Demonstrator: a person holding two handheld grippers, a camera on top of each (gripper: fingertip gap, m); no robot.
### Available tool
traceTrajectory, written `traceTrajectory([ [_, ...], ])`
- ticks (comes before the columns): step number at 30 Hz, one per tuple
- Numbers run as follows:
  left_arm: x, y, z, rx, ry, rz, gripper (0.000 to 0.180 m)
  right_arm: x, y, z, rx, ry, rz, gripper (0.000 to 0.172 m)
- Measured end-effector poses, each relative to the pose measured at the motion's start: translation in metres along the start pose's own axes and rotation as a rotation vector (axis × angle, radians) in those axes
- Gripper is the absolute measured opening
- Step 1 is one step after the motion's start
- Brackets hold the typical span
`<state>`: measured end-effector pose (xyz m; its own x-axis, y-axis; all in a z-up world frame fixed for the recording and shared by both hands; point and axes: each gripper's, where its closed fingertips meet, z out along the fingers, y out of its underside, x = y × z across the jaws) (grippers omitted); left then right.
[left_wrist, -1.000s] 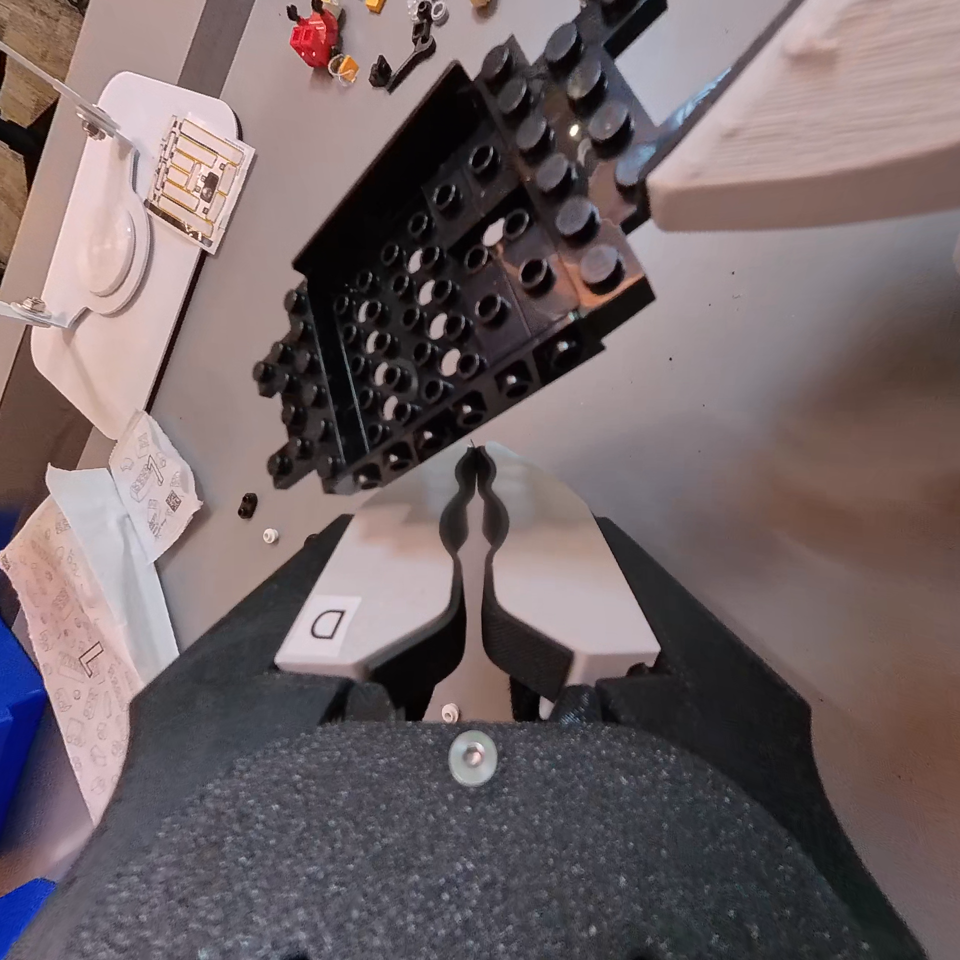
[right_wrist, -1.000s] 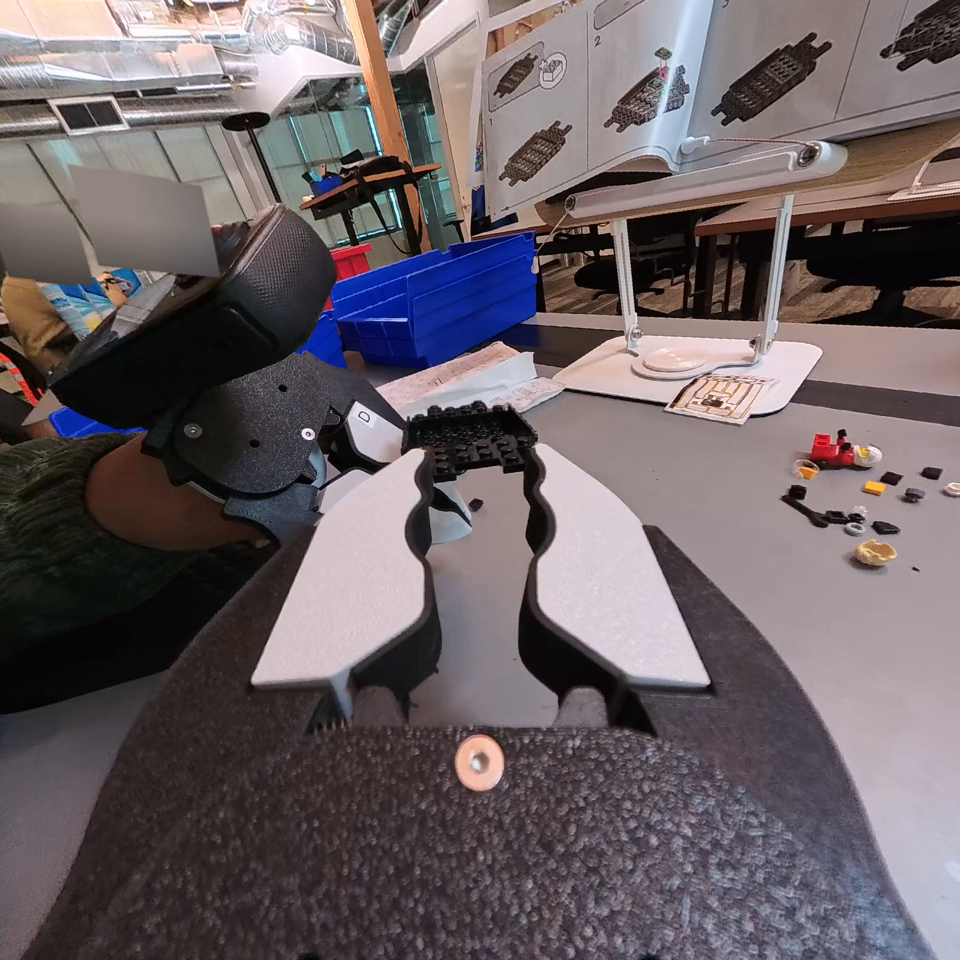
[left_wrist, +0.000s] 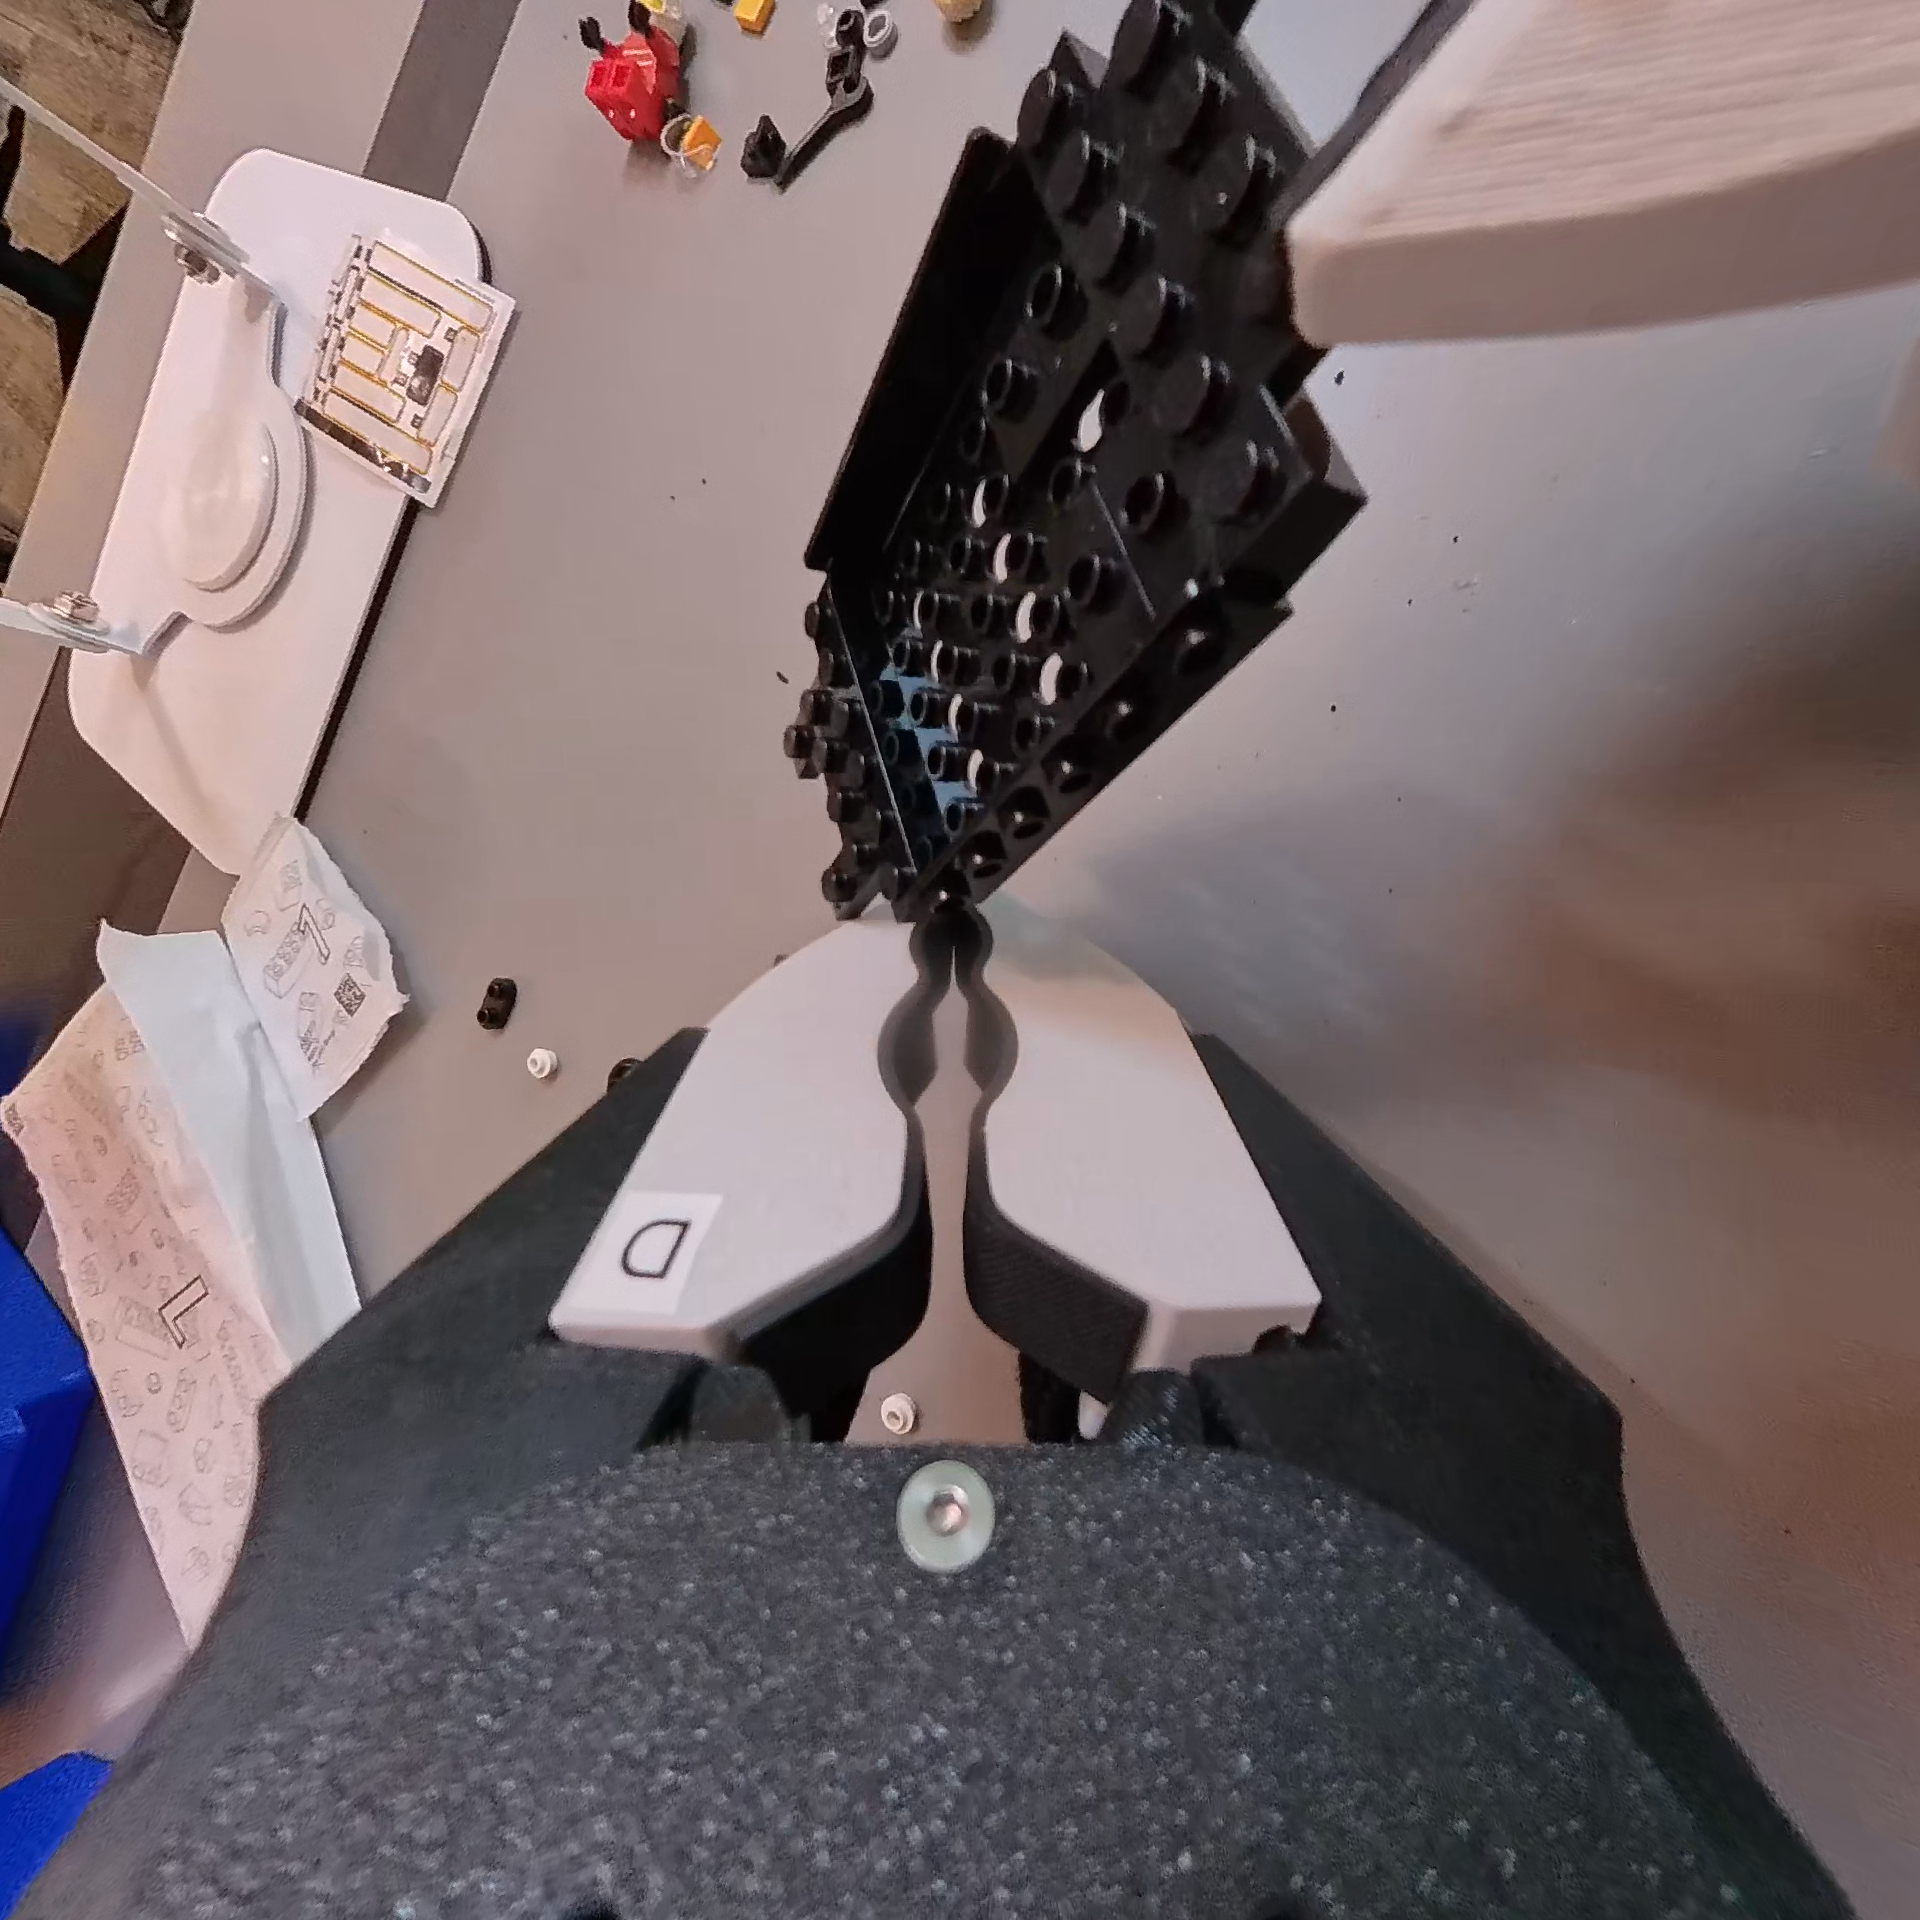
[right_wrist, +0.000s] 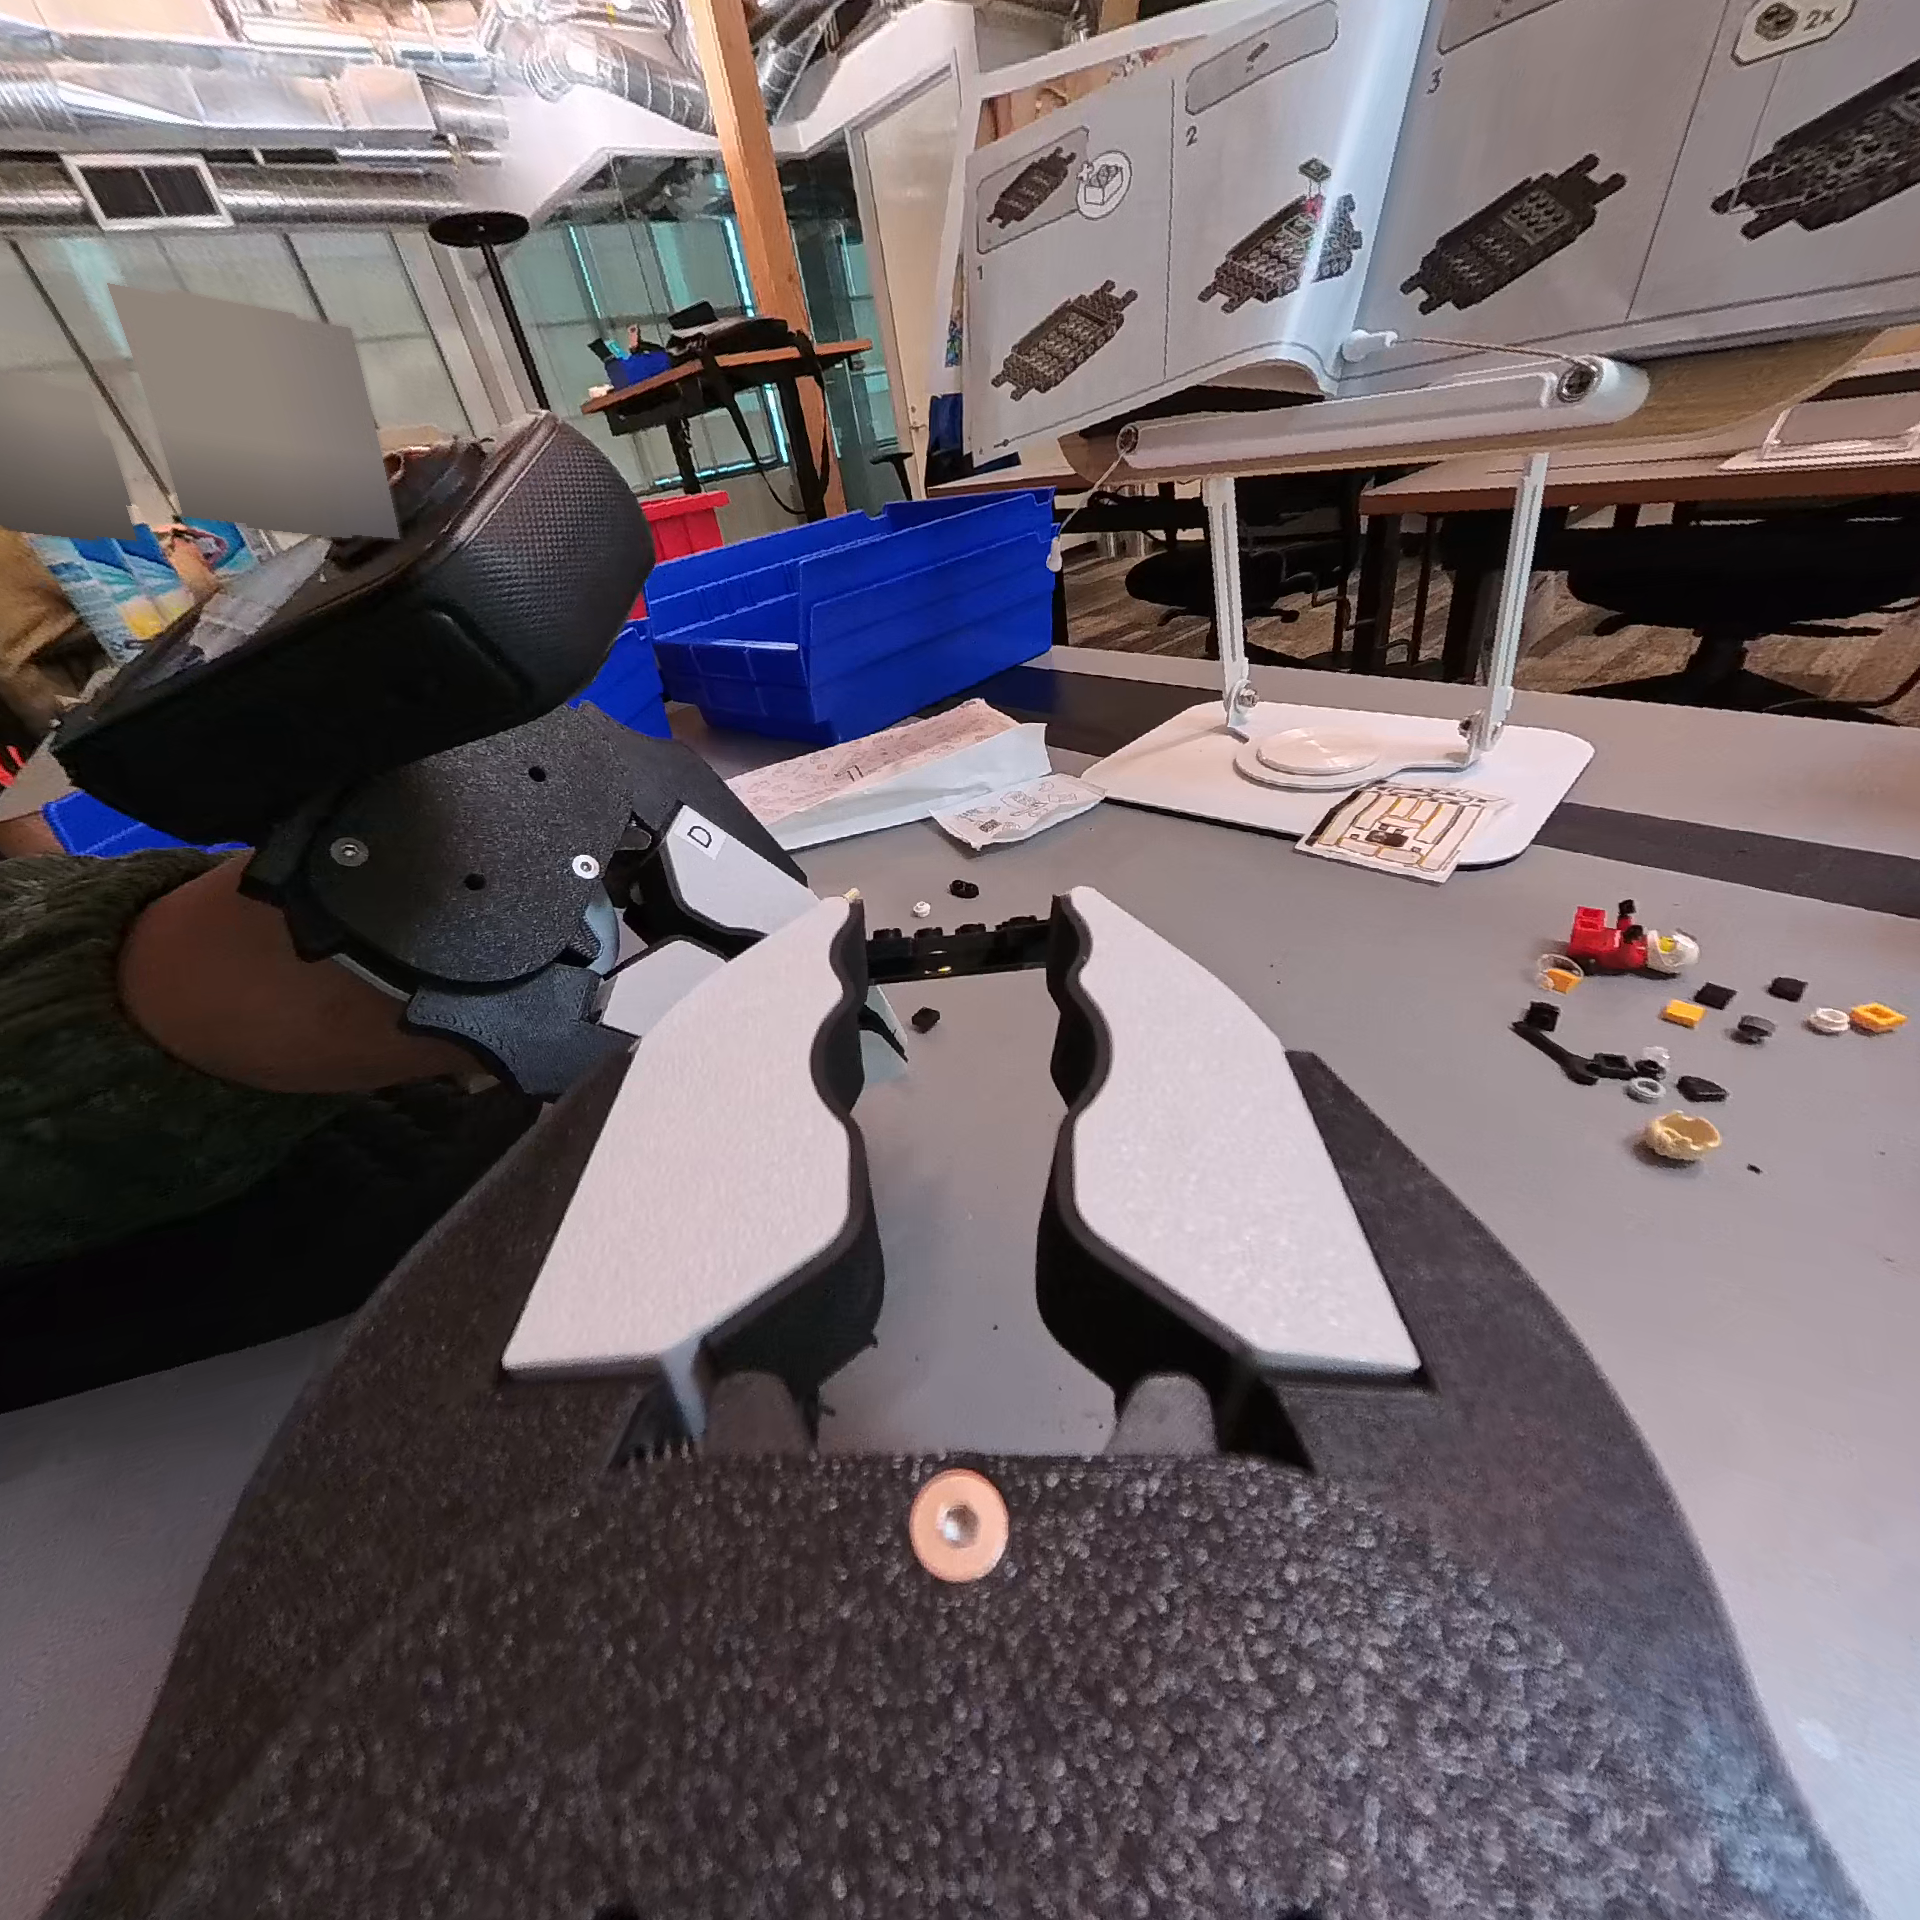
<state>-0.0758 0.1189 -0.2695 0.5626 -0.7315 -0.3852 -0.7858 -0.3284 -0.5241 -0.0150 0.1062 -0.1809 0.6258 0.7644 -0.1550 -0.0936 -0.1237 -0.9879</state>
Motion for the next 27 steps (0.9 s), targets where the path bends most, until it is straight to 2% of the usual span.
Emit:
traceTrajectory([
  [8, 0.007, -0.001, -0.002, 0.045, 0.099, -0.077, 0.0, -0.001, -0.006, -0.003, 0.022, 0.002, -0.043, 0.033],
  [15, 0.009, -0.006, -0.008, 0.116, 0.208, -0.179, 0.0, 0.002, -0.015, -0.008, 0.066, -0.046, 0.021, 0.033],
  [22, 0.017, -0.021, -0.014, 0.249, 0.361, -0.286, 0.0, 0.009, -0.045, -0.027, 0.233, -0.156, 0.103, 0.033],
  [27, 0.023, -0.042, -0.03, 0.429, 0.47, -0.327, 0.0, 0.022, -0.055, -0.036, 0.287, -0.152, 0.102, 0.033],
])
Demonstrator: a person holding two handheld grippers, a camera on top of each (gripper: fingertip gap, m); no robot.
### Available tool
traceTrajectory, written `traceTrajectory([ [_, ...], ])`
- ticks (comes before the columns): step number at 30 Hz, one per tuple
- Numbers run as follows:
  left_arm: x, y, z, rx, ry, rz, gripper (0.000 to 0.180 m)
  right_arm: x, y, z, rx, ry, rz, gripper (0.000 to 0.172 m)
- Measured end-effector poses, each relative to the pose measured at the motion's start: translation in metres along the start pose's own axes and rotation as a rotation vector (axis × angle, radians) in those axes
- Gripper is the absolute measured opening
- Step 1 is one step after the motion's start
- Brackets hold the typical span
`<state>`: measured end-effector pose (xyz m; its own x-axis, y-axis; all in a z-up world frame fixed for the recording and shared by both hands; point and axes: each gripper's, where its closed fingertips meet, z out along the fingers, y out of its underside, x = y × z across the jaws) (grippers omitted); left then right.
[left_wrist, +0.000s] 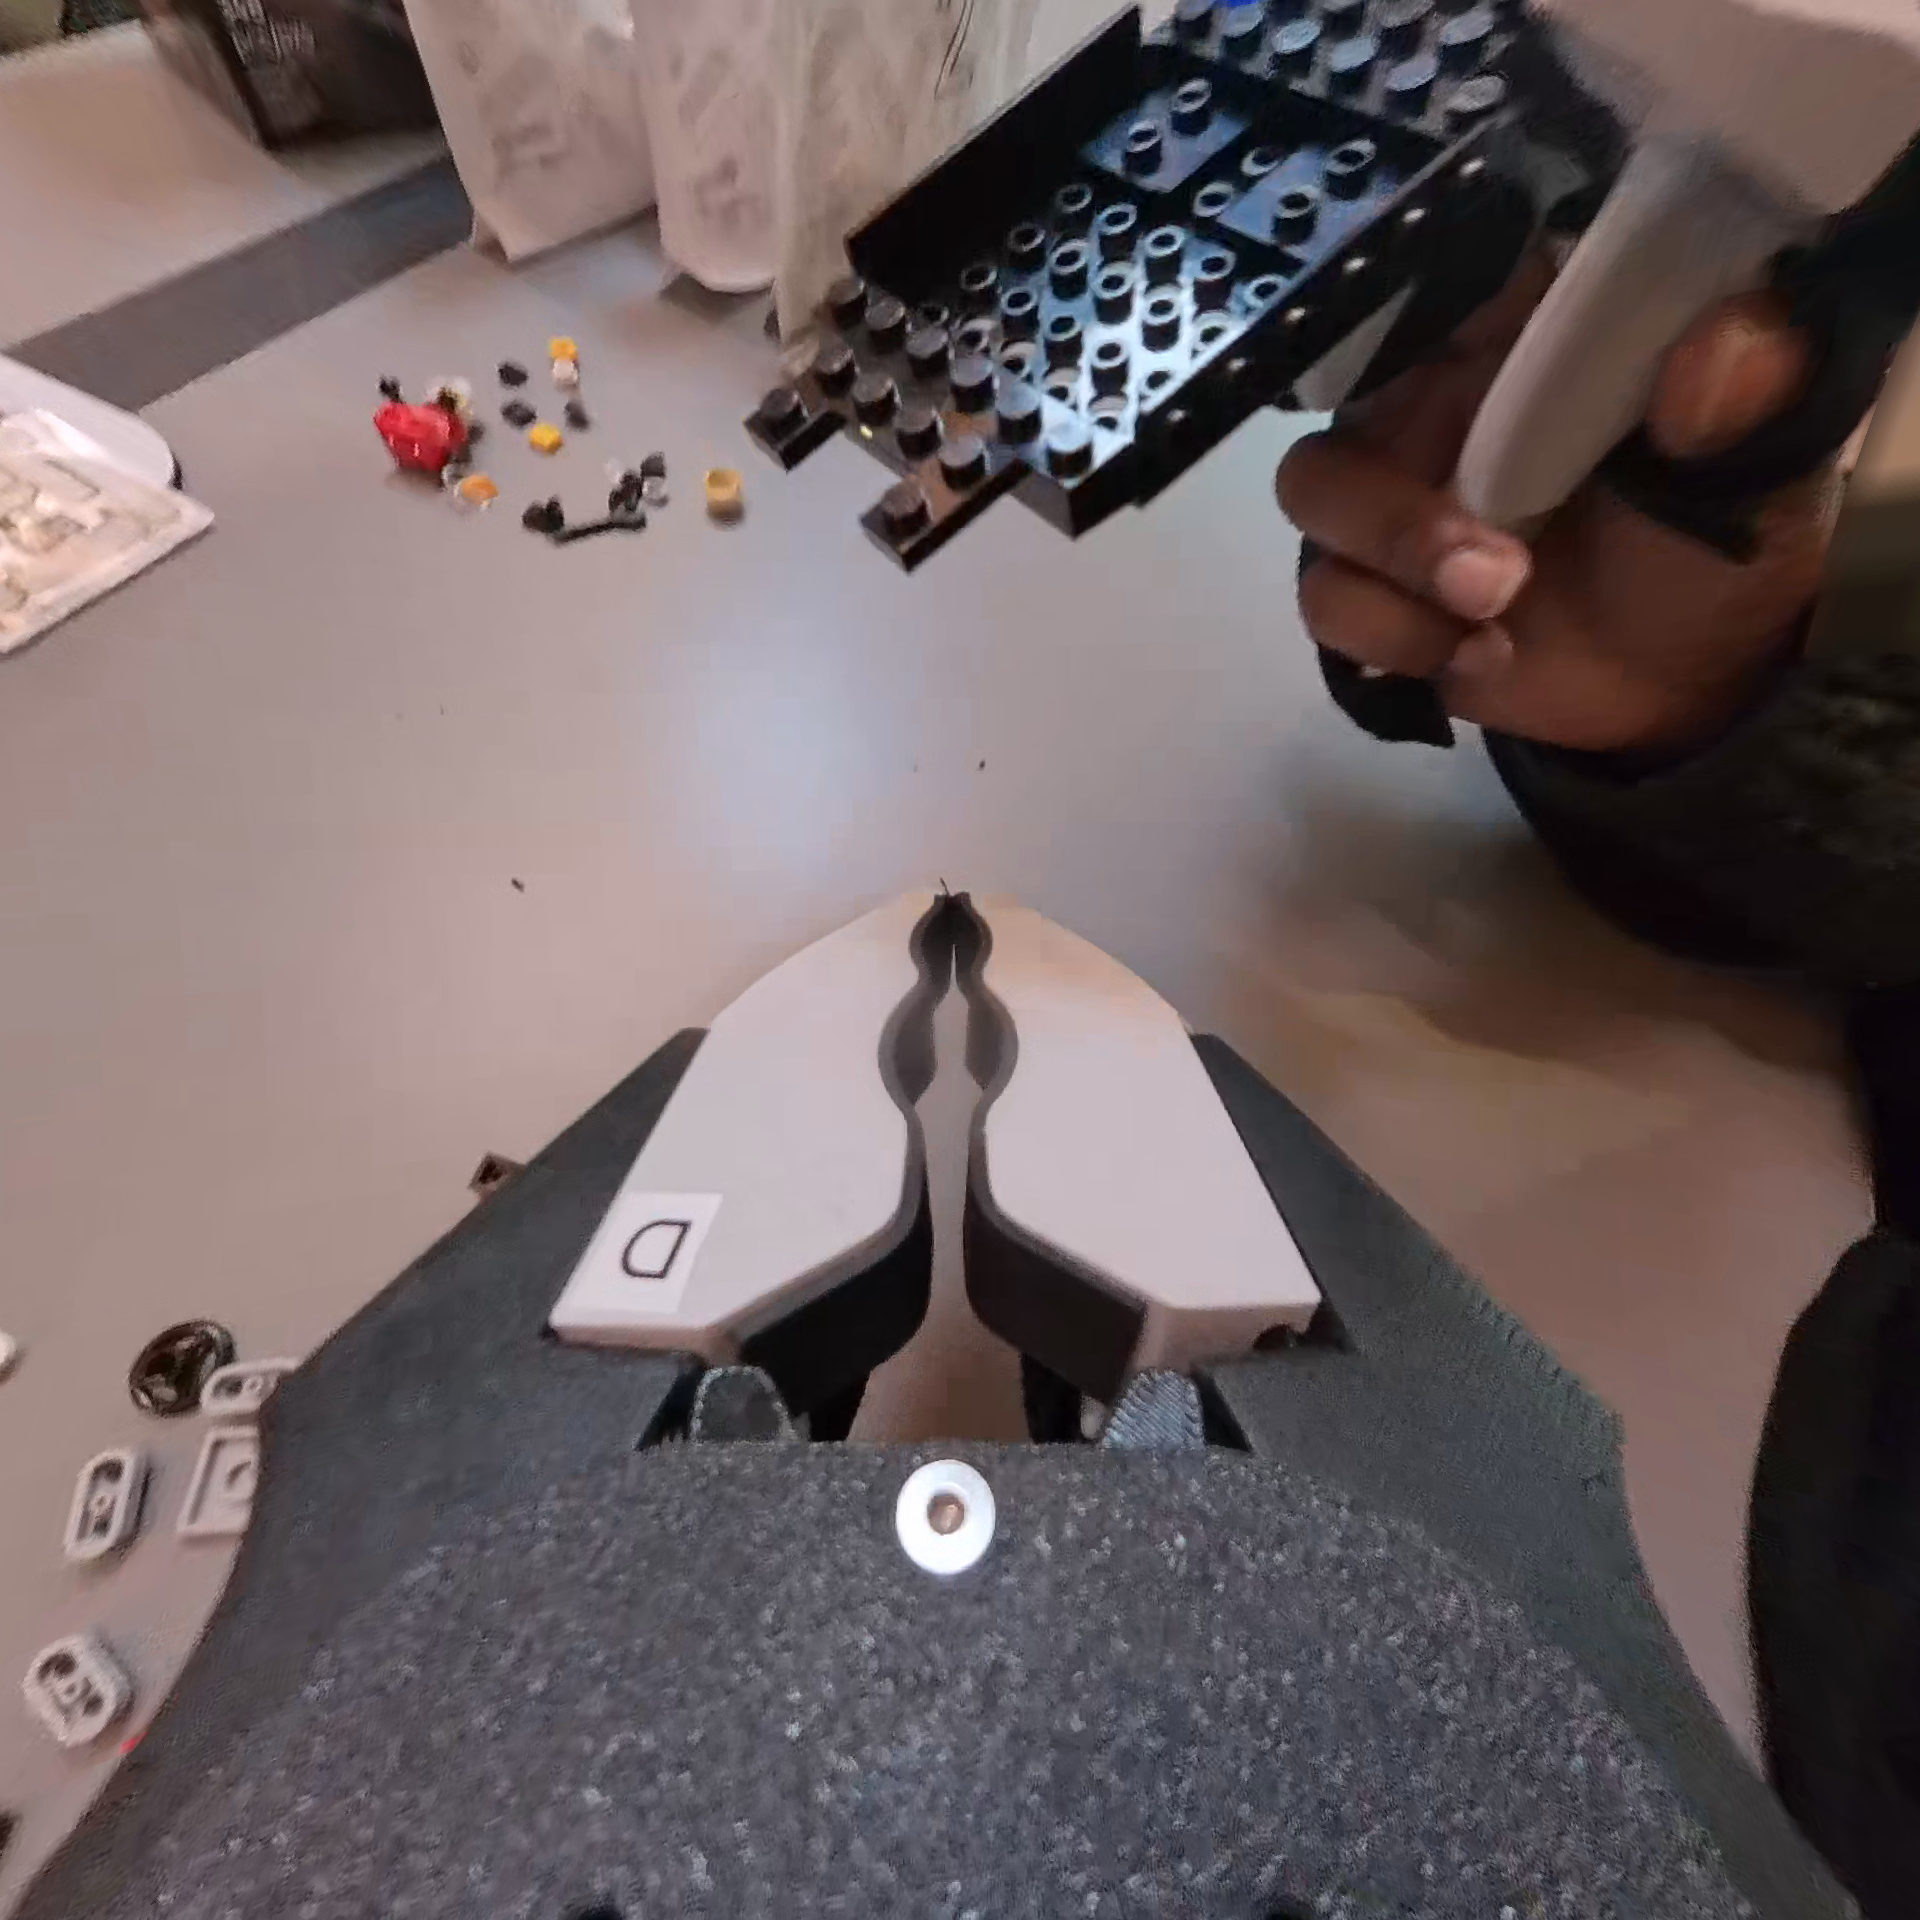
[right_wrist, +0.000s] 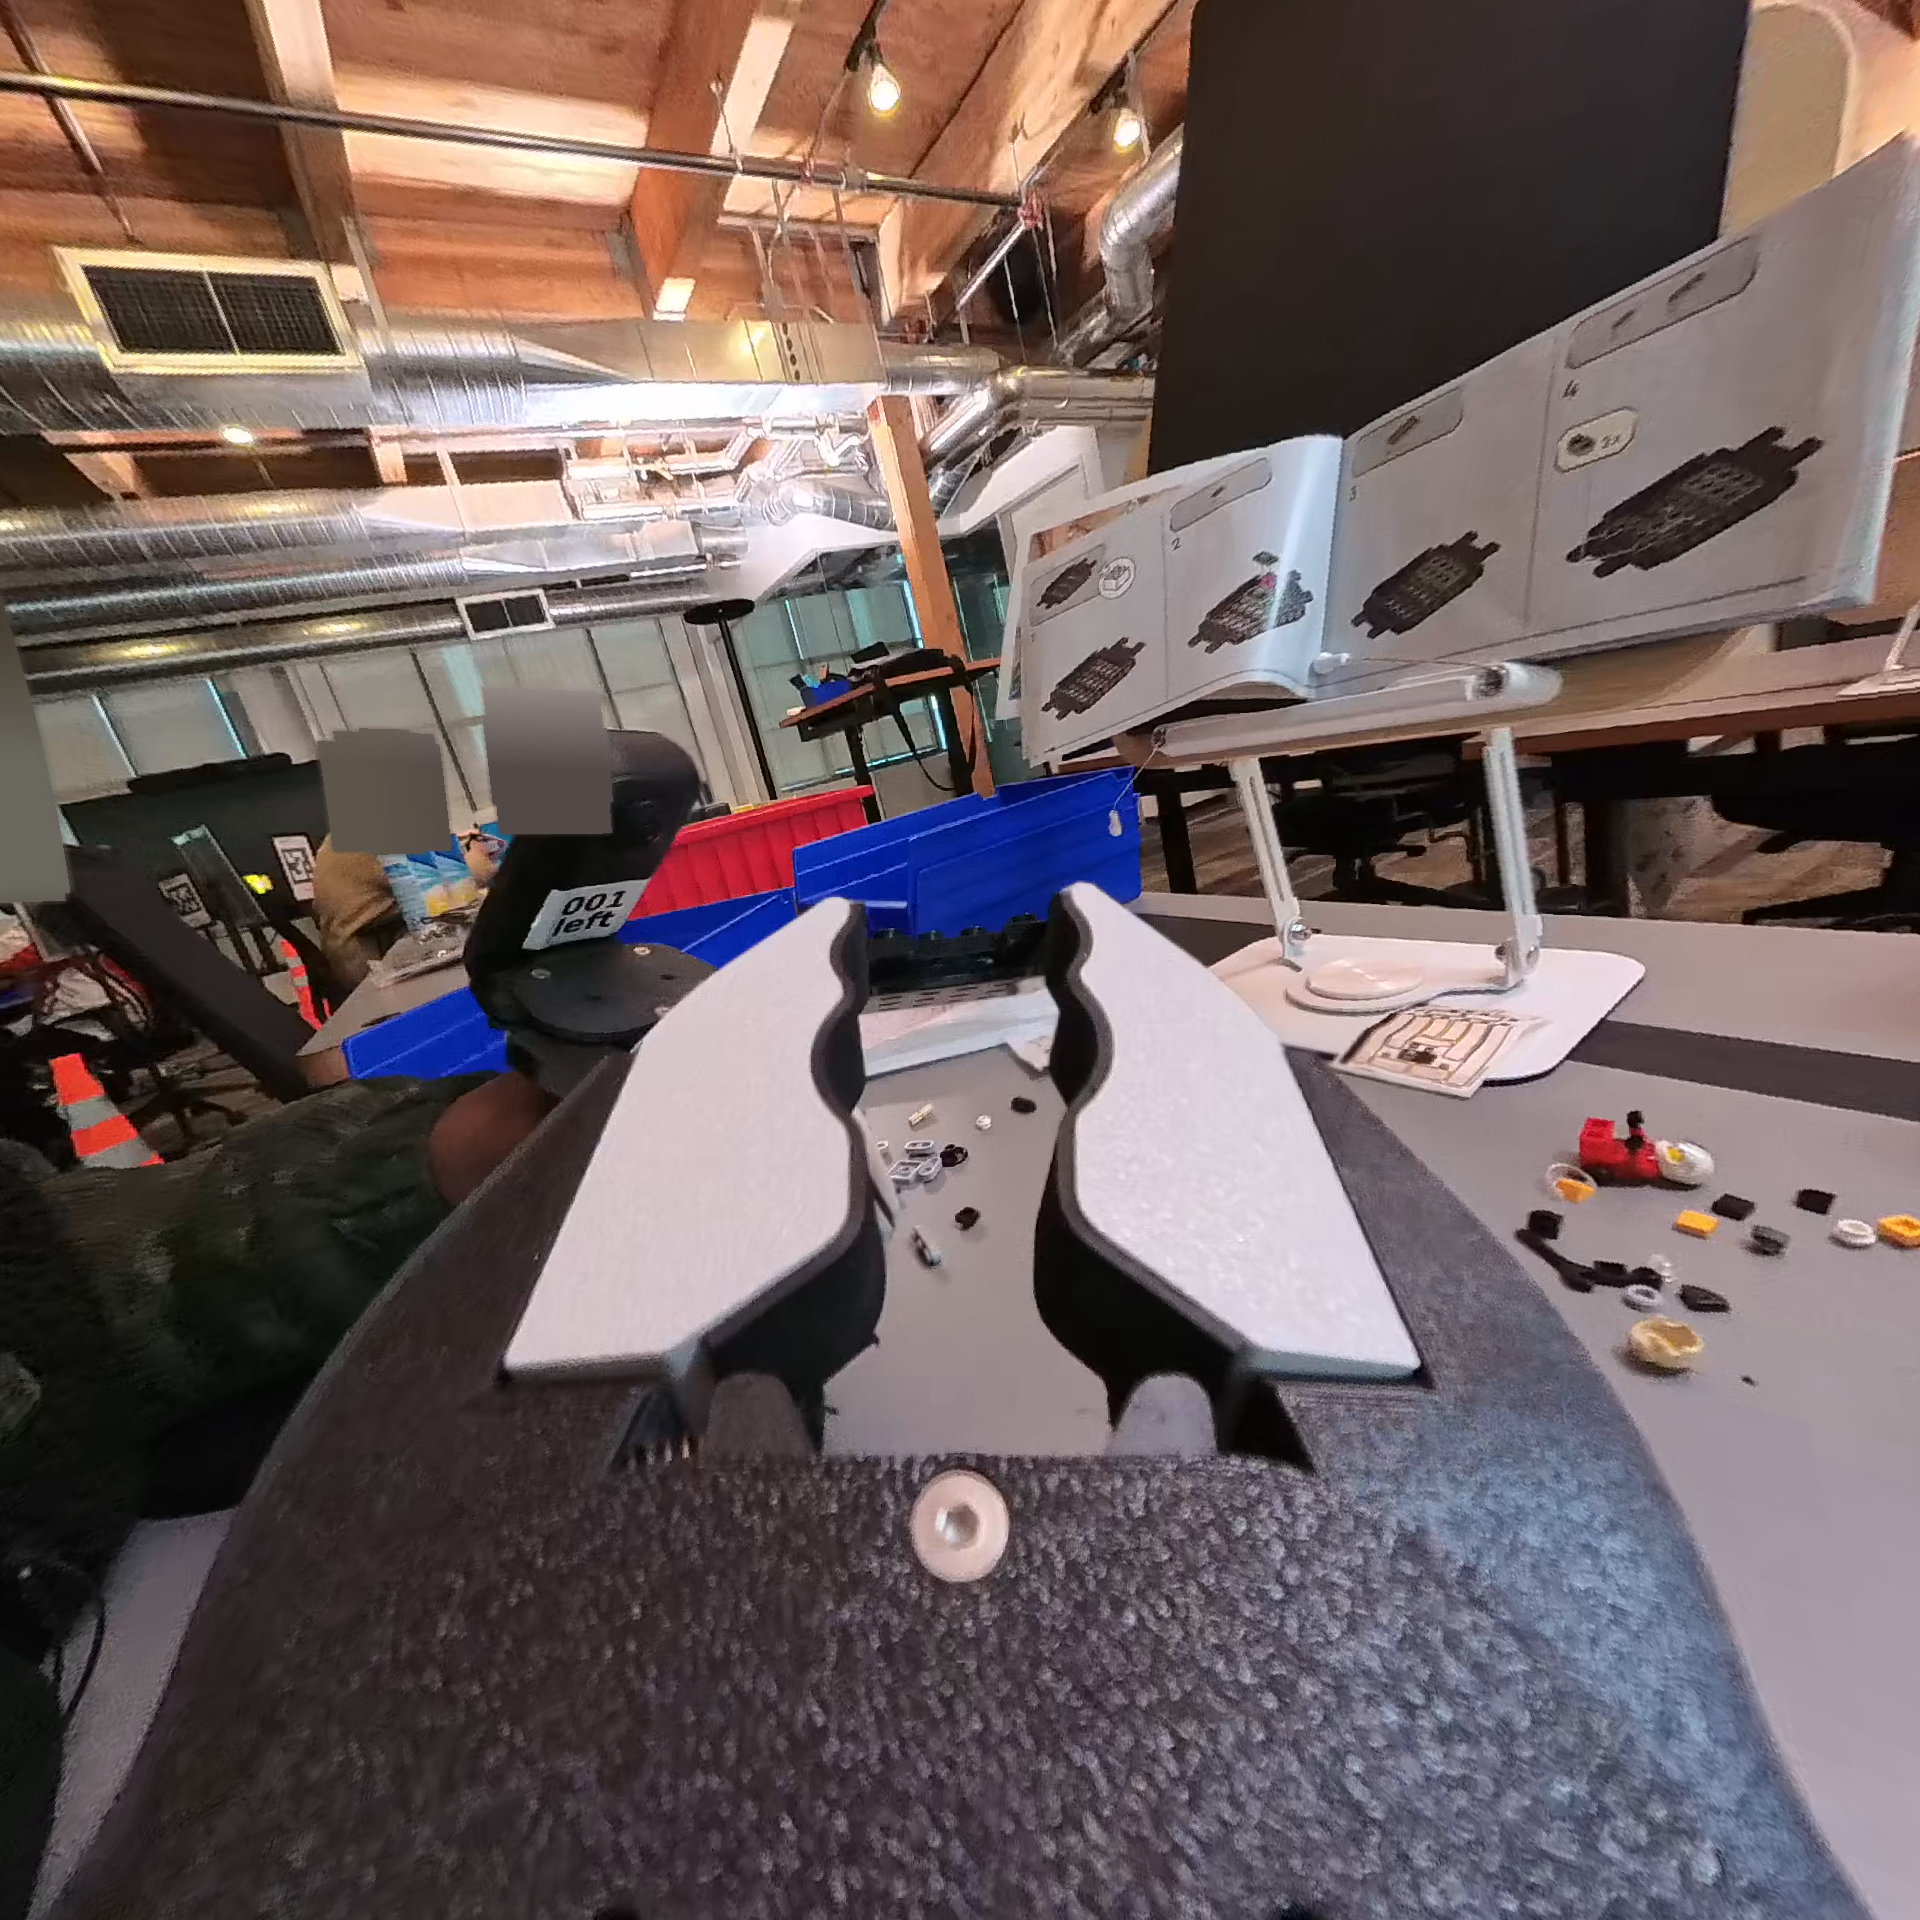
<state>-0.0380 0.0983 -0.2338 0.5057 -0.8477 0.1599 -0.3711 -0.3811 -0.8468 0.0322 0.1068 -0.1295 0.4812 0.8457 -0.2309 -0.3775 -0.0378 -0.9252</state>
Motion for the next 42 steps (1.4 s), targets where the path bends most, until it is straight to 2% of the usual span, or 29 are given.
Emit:
traceTrajectory([
  [4, -0.002, -0.011, -0.005, 0.088, -0.009, 0.034, 0.0, 0.006, -0.003, 0.0, -0.004, -0.022, 0.0, 0.033],
  [6, -0.002, -0.017, -0.009, 0.131, 0.005, 0.024, 0.021, 0.006, -0.003, 0.003, -0.017, -0.049, -0.004, 0.033],
  [8, -0.005, -0.023, -0.013, 0.185, 0.012, 0.016, 0.032, 0.007, -0.005, 0.005, -0.029, -0.069, -0.013, 0.033],
  [12, -0.009, -0.035, -0.022, 0.284, 0.021, 0.024, 0.076, 0.006, -0.012, 0.01, -0.066, -0.138, -0.048, 0.033],
  [16, 0.001, -0.044, -0.028, 0.345, 0.073, 0.077, 0.09, -0.006, -0.009, 0.011, -0.097, -0.268, -0.024, 0.033],
  [19, 0.019, -0.042, -0.025, 0.349, 0.167, 0.112, 0.087, -0.018, 0.009, 0.008, -0.104, -0.341, 0.029, 0.033],
  [23, 0.033, -0.036, -0.024, 0.331, 0.196, 0.21, 0.06, -0.036, 0.022, 0.006, -0.148, -0.431, 0.029, 0.033],
  [26, 0.033, -0.041, -0.031, 0.352, 0.19, 0.238, 0.06, -0.037, 0.027, 0.002, -0.207, -0.449, -0.027, 0.033],
  [32, 0.028, -0.029, -0.03, 0.271, 0.133, 0.375, 0.06, -0.033, 0.052, -0.006, -0.417, -0.438, -0.214, 0.033],
  [34, 0.025, -0.027, -0.031, 0.264, 0.121, 0.391, 0.06, -0.028, 0.06, -0.009, -0.498, -0.415, -0.257, 0.042],
  [37, 0.021, -0.023, -0.03, 0.24, 0.107, 0.42, 0.06, -0.027, 0.07, -0.016, -0.6, -0.42, -0.26, 0.057],
  [40, 0.025, -0.016, -0.025, 0.204, 0.123, 0.442, 0.06, -0.03, 0.079, -0.015, -0.628, -0.427, -0.271, 0.057],
  [42, 0.029, -0.01, -0.02, 0.172, 0.128, 0.468, 0.06, -0.037, 0.084, -0.016, -0.636, -0.454, -0.256, 0.051],
])
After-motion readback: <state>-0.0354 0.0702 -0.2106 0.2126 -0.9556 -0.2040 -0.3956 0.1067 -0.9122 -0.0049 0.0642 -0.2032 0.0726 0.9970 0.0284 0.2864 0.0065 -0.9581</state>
